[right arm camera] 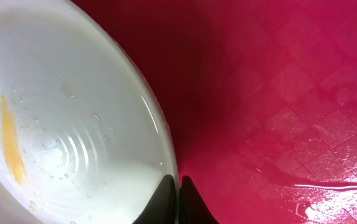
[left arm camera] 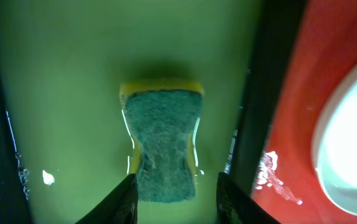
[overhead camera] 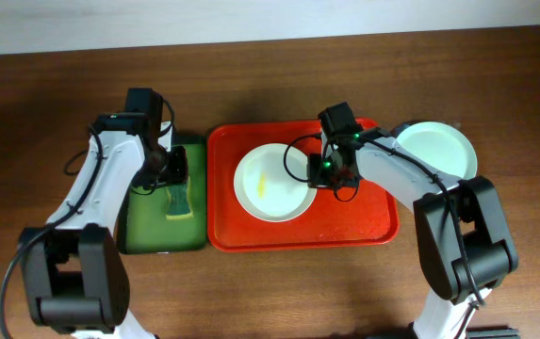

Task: Clean dirty plates on tray and stack at the side
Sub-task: 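Move the left gripper to the sponge and grasp it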

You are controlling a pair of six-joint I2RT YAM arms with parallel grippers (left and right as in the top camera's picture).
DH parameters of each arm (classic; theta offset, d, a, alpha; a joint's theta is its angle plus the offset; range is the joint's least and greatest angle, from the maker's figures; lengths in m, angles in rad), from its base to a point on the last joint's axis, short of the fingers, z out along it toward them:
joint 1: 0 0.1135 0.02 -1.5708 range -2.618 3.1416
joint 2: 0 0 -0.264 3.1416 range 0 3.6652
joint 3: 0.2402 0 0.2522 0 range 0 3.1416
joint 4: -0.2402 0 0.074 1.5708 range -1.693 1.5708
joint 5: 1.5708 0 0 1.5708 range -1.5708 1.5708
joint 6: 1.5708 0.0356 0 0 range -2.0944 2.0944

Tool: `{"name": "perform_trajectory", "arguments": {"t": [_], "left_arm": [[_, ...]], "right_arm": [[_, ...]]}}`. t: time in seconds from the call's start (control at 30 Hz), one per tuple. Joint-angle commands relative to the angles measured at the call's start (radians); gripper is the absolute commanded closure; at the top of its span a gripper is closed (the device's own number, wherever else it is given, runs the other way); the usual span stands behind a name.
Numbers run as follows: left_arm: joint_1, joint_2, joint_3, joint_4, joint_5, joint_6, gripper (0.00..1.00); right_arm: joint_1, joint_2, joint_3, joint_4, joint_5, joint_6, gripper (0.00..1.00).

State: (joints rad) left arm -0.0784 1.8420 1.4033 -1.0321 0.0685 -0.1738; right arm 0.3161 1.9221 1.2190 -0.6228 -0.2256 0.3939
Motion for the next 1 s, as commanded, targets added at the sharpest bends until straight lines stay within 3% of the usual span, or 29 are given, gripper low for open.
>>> {"name": "perform_trajectory", "arguments": {"t": [0.0, 0.27, 0.63, 0.73, 0.77, 0.97], "left_arm": [[-0.002, 0.058, -0.008, -0.011, -0.037, -0.044, 0.62], [-0.003, 0.077, -0.044, 0.003, -0.043, -0.066, 0.65], [-0.013, 0.077, -0.179, 0.16, -0.044, -0.069, 0.65], [-0.013, 0.077, -0.19, 0.169, -0.076, -0.068, 0.96], [-0.013, 0.077, -0.187, 0.167, -0.104, -0.068, 0.99], [-0.013, 0.076, -0.032, 0.051, -0.312, -0.043, 1.0]], "right_arm": [[0.005, 0.009, -0.006, 0.003, -0.002, 0.008, 0.95], [0.005, 0.009, -0.006, 0.003, -0.002, 0.008, 0.94], [0.005, 0.009, -0.006, 0.003, -0.002, 0.008, 0.93], [0.005, 0.009, -0.006, 0.003, -0.014, 0.008, 0.93], [0.005, 0.009, -0.006, 0.004, -0.027, 0.008, 0.93], [0.006, 0.009, -0.006, 0.013, -0.081, 0.008, 0.91]]}}
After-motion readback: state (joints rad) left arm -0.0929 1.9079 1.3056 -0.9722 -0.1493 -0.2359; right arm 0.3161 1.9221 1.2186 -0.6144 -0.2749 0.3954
